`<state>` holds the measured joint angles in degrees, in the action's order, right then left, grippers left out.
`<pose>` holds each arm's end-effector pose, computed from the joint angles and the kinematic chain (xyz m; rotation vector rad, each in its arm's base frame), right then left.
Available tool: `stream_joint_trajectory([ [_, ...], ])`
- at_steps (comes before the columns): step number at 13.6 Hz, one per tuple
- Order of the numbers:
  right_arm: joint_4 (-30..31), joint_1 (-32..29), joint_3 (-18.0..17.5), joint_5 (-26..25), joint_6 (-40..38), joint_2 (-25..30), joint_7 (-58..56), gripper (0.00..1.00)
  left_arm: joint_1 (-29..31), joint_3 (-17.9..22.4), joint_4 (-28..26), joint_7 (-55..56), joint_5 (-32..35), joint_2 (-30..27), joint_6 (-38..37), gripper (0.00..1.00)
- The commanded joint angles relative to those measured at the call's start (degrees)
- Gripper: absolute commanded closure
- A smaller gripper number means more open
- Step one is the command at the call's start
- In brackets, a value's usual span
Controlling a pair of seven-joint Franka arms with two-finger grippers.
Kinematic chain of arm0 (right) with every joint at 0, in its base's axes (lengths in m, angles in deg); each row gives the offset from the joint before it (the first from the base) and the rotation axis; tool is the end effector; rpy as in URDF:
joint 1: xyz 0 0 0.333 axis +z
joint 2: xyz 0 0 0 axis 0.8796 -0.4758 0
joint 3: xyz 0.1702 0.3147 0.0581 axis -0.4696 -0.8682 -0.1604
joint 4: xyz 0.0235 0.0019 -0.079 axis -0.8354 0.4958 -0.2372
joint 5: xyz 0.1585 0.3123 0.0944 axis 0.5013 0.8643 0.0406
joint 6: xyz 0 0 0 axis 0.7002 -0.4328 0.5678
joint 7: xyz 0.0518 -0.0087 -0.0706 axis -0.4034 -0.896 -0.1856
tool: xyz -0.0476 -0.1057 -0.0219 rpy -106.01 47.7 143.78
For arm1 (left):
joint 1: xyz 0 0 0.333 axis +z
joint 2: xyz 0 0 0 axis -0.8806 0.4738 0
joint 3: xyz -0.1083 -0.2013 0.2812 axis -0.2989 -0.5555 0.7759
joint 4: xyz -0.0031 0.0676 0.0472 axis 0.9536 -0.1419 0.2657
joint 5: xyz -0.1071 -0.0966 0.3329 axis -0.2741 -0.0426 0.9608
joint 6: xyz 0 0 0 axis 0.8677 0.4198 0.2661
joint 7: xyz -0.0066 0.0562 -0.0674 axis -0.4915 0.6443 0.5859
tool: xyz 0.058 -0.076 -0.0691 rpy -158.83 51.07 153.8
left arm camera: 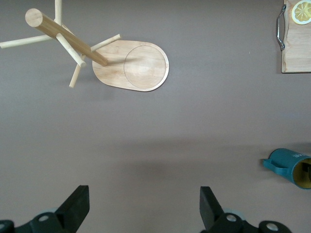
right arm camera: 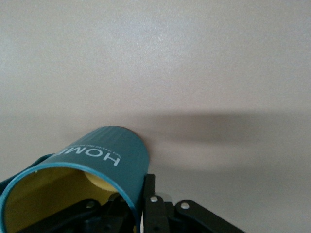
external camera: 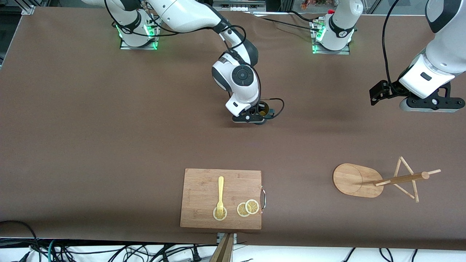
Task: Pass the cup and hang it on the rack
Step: 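Carry the mug toward the table middle with the right gripper, then set the mug down while the left gripper reaches toward it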
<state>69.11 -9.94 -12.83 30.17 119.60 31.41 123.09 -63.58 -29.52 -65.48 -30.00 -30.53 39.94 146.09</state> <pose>0.4757 0.5937 0.2573 -3.0099 0.0346 0.0555 0.5346 -0.0557 0.6092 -3.1002 0.0375 -0.0120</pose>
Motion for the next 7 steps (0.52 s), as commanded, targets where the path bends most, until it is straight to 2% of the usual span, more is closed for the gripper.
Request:
stream_joint_trajectory([
  [1, -2.2, 0.6, 0.2, -1.0, -0.3, -0.7, 2.2, 0.61, -0.2, -0.2, 1.4, -1.0, 0.5, 0.5, -0.8, 0.0],
  [3, -2.5, 0.6, 0.2, -0.8, -0.9, 0.2, 2.3, 0.4, -0.8, -0.7, 1.3, -0.9, -0.5, 0.6, -1.3, 0.0],
  [4, -2.5, 0.3, 0.3, -0.7, -1.6, 1.5, 2.5, 0.23, -0.8, -1.3, 1.3, -0.9, -2.4, 1.1, -3.7, 0.0],
  [5, -2.5, 0.0, 0.4, -0.7, -2.7, 2.9, 2.6, 0.0, -0.8, -2.3, 1.4, -0.9, -2.9, 1.9, -5.9, 0.0],
  [7, -2.5, -0.8, 1.7, -0.8, -6.7, 6.4, 2.0, 0.0, -0.9, -5.0, 1.4, -5.0, -3.0, 2.7, -10.1, 0.0],
])
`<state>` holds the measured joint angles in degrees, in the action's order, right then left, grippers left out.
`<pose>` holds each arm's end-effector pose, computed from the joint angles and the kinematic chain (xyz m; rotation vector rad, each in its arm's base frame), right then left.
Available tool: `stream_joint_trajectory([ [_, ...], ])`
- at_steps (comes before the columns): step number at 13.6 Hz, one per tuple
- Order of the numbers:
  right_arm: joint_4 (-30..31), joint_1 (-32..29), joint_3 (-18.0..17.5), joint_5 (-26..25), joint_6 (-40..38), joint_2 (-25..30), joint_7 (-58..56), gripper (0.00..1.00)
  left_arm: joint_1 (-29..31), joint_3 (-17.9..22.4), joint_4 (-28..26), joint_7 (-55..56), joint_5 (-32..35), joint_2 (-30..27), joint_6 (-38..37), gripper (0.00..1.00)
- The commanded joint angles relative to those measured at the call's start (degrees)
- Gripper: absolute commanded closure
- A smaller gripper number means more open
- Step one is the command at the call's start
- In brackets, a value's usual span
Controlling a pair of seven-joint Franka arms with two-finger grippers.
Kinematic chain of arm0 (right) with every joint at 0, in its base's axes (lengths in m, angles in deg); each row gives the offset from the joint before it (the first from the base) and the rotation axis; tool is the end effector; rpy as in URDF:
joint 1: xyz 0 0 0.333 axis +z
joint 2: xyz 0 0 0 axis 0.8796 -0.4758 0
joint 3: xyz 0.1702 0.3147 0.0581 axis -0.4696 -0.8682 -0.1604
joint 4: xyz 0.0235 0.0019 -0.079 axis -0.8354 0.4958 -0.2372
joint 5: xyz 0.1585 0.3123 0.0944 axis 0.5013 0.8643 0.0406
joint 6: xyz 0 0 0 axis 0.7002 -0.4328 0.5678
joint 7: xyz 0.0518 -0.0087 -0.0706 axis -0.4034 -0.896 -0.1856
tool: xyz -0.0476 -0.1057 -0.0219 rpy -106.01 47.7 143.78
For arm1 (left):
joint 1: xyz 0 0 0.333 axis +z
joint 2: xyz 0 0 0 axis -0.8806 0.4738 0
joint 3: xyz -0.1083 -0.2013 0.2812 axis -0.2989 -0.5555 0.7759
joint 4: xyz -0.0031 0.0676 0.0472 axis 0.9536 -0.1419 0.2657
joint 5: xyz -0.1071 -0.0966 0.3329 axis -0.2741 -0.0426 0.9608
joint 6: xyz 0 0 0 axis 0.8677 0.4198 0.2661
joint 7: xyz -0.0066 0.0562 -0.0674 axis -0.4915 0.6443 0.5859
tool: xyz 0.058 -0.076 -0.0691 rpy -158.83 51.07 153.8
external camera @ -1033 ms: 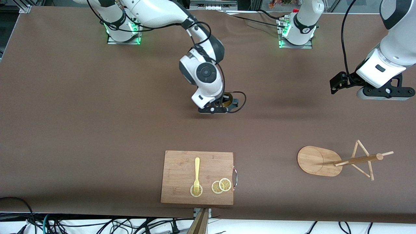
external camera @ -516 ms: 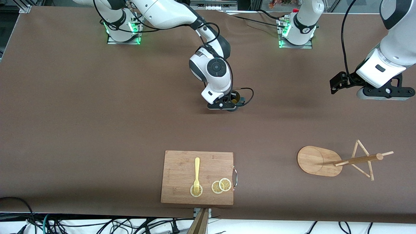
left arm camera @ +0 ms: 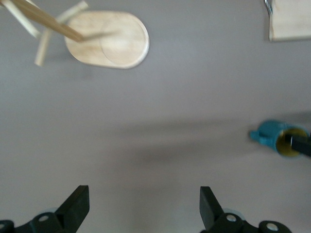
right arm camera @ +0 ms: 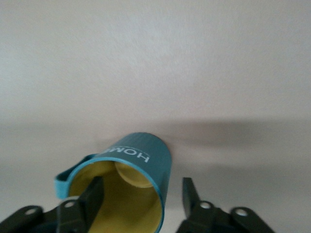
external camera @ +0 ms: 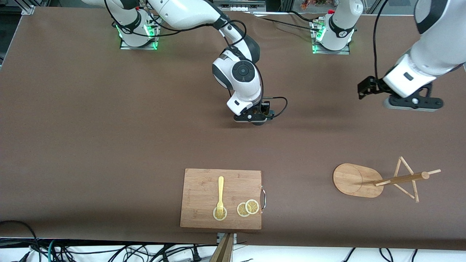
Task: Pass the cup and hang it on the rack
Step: 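Set the mug down while the left gripper reaches toward it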
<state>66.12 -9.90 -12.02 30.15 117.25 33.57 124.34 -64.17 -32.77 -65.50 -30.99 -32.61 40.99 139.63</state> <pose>0.4864 0.5975 0.3052 -2.9754 0.0663 0.0036 0.5202 -0.0926 0.5902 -3.1124 0.1608 0.1971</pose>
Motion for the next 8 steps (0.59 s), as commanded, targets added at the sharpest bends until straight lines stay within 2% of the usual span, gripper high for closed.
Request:
stream_joint_trajectory([
  [1, 0.5, -1.8, 1.8, -0.9, -6.3, 6.5, -0.1, 0.0, -0.3, -2.3, 1.4, -9.0, -0.9, 2.1, -5.0, 0.0],
  [3, 1.6, -3.6, 5.0, -1.0, -11.3, 10.4, -2.2, 0.0, 0.1, -2.3, 1.3, -19.0, -2.4, 3.9, -7.0, 0.0],
  [6, 1.9, -4.9, 13.4, 0.3, -19.2, 15.0, -7.0, 0.0, 2.3, -2.1, 1.1, -35.2, -9.7, 8.7, -7.3, 0.0],
  [8, 7.0, -8.1, 15.5, 3.1, -20.8, 21.4, -12.3, 0.0, 2.4, -2.2, 0.8, -47.3, -12.3, 13.5, -3.9, 0.0],
])
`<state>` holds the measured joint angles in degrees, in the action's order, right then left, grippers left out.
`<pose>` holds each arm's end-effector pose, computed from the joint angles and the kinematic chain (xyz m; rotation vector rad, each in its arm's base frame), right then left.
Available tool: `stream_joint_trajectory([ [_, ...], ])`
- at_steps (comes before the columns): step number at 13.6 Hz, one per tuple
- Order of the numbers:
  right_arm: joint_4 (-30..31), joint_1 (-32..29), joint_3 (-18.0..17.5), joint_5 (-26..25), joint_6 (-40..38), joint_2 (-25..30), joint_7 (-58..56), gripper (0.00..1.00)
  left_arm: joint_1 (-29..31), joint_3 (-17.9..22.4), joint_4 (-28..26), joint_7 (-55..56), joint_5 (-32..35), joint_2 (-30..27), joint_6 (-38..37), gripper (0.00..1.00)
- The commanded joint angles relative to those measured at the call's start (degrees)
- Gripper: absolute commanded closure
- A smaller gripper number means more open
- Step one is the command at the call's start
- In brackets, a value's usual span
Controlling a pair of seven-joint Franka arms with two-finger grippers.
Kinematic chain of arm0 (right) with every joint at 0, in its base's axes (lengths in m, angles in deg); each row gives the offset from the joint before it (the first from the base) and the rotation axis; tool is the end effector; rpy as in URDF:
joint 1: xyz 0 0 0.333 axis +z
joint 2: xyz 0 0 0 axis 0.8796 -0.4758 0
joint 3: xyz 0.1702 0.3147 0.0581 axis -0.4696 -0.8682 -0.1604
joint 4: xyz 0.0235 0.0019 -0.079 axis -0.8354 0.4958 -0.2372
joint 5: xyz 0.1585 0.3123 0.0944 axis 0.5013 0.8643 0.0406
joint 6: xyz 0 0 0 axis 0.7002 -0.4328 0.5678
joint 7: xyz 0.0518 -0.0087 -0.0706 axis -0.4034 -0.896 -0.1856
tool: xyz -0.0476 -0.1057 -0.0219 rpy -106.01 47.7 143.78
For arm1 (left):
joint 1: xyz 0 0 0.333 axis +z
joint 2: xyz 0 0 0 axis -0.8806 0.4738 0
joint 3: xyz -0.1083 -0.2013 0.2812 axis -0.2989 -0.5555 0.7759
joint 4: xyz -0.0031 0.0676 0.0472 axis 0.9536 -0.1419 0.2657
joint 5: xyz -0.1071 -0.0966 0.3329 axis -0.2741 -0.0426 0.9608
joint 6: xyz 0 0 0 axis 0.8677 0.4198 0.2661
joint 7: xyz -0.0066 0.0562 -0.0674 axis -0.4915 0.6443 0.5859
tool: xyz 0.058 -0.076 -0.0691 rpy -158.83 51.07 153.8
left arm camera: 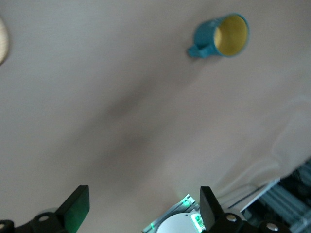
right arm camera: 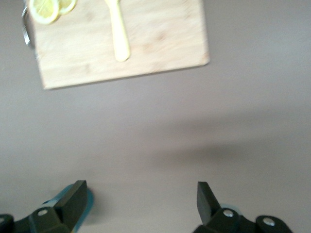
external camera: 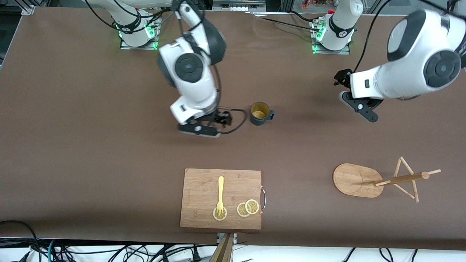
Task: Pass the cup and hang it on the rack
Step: 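Set the mug down while the left gripper reaches toward it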
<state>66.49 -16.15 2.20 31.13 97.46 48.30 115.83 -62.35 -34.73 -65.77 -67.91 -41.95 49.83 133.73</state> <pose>0.5894 0.4075 0.4709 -3.0823 0.2773 -0.0421 0.5352 -0.1112 0.5028 2.6528 -1.0187 -0.4960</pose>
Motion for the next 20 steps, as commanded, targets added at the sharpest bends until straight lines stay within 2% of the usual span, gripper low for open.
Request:
stream_joint_trajectory([
  [1, 10.6, -3.1, 1.9, 2.5, -1.7, 11.0, -6.6, 0.0, 0.5, -0.3, 0.2, -18.0, -3.5, 6.9, 5.2, 0.0],
  [3, 16.2, -3.9, 5.8, 2.4, -5.2, 18.0, -11.2, 0.0, 0.1, -0.4, -0.7, -30.7, -5.3, 11.8, 12.4, 0.0],
  [5, 19.5, -3.9, 9.9, 1.8, -10.4, 24.4, -17.1, 0.0, -0.1, -0.5, -3.1, -38.5, -9.2, 15.0, 20.0, 0.0],
  [7, 25.2, -3.8, 13.3, -0.6, -11.9, 32.2, -23.0, 0.0, 0.4, -3.6, -9.4, -45.4, -13.5, 15.1, 30.1, 0.0],
  [9, 29.4, -3.8, 14.1, -6.7, -12.1, 38.5, -24.0, 0.0, 1.0, -7.8, -17.7, -51.8, -19.9, 14.0, 42.9, 0.0],
  [11, 31.5, -3.9, 14.2, -9.8, -13.2, 42.2, -24.1, 0.0, 1.2, -11.3, -24.5, -61.4, -33.4, 13.7, 54.0, 0.0],
  [15, 29.8, -3.9, 17.5, -12.0, -14.9, 42.7, -30.8, 0.0, 2.4, -11.6, -29.0, -90.8, -60.2, 15.1, 54.5, 0.0],
  [17, 28.4, -5.3, 16.6, -12.3, -14.9, 41.2, -31.0, 0.0, 2.5, -11.6, -30.2, -99.1, -67.3, 16.5, 52.9, 0.0],
  [18, 27.8, -8.1, 14.5, -12.5, -14.9, 40.6, -31.3, 0.0, 3.2, -11.6, -30.1, -101.9, -69.7, 17.8, 51.7, 0.0],
  [19, 27.6, -13.6, 9.5, -12.5, -14.9, 40.0, -32.6, 0.0, 3.3, -11.6, -30.2, -105.0, -72.4, 18.5, 50.6, 0.0],
  [20, 27.3, -20.7, 2.4, -12.5, -15.0, 39.2, -33.7, 0.0, 3.2, -11.7, -30.3, -107.4, -74.7, 18.6, 50.2, 0.0],
])
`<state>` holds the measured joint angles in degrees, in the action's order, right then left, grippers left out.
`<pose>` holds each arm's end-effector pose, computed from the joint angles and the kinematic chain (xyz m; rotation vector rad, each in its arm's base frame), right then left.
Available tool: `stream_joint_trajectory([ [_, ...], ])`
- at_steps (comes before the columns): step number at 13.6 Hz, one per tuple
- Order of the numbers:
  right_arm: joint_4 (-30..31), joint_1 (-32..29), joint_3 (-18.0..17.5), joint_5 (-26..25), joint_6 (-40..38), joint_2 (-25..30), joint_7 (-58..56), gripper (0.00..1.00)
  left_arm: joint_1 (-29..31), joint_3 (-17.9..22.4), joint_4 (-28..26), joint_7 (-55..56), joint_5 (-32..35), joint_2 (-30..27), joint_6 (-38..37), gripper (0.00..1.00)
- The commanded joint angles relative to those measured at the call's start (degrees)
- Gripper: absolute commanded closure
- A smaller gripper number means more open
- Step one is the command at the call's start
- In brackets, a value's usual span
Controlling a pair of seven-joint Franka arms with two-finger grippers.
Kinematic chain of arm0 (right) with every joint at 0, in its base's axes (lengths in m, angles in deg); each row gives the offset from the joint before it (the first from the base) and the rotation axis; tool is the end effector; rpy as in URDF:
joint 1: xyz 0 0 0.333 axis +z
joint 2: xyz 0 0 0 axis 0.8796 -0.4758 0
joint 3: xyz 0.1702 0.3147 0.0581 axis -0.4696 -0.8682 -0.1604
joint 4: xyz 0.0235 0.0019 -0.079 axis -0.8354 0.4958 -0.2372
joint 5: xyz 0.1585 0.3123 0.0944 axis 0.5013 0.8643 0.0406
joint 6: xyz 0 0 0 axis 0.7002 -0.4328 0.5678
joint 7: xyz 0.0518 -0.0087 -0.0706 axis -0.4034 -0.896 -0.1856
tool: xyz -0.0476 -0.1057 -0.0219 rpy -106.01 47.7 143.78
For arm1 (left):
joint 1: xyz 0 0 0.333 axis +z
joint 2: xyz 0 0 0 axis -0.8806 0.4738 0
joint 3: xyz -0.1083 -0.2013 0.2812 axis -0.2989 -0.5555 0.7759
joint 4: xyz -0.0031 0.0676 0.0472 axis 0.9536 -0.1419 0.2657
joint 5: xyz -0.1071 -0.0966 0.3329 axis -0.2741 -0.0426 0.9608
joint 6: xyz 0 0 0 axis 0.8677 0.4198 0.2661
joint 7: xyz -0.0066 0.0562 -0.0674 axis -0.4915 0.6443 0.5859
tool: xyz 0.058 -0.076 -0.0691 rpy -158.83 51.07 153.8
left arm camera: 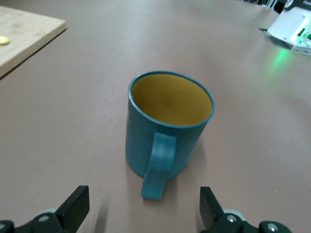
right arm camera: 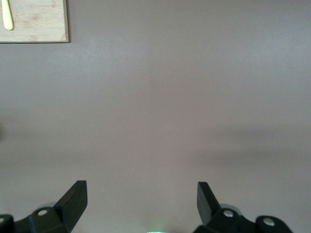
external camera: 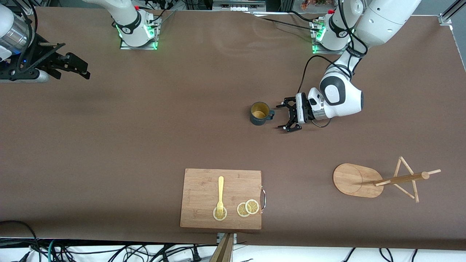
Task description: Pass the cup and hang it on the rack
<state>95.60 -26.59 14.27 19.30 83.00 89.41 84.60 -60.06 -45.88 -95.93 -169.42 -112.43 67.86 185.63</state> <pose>0.4762 0.0348 0.6324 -3.1023 0.0229 0.0591 0.4908 -0.1876 0.2044 1.7709 -1.4821 0.7104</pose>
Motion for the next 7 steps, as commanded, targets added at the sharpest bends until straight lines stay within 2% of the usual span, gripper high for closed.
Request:
stream_joint_trajectory([
  [1, -1.8, -17.2, -15.9, -0.7, -0.6, -2.0, -2.9, 0.0, 0.8, -0.7, -0.4, -6.9, -5.2, 0.6, -2.4, 0.0],
  [3, -1.8, -27.4, -25.2, -0.4, -1.6, -2.1, -4.2, 0.0, 0.9, -0.8, -0.4, -8.7, -6.3, 1.0, -4.3, 0.0],
  [4, -1.8, -31.2, -28.6, -0.2, -1.8, -2.1, -4.5, 0.0, 0.6, -0.8, -0.4, -10.2, -7.3, 1.1, -5.4, 0.06],
  [5, -1.8, -32.3, -29.8, -0.1, -2.1, -1.9, -4.5, 0.0, 0.6, -0.8, -0.3, -12.2, -7.8, 1.9, -5.7, 0.29],
  [6, -2.2, -32.3, -29.9, -0.1, -2.8, -1.9, -4.4, 0.0, 0.8, -0.7, -0.3, -13.2, -8.2, 2.3, -6.1, 0.6],
  [7, -2.8, -32.3, -29.8, 0.1, -3.7, -2.0, -4.3, 0.0, 1.1, -0.7, -0.3, -13.4, -8.2, 2.3, -6.7, 0.81],
])
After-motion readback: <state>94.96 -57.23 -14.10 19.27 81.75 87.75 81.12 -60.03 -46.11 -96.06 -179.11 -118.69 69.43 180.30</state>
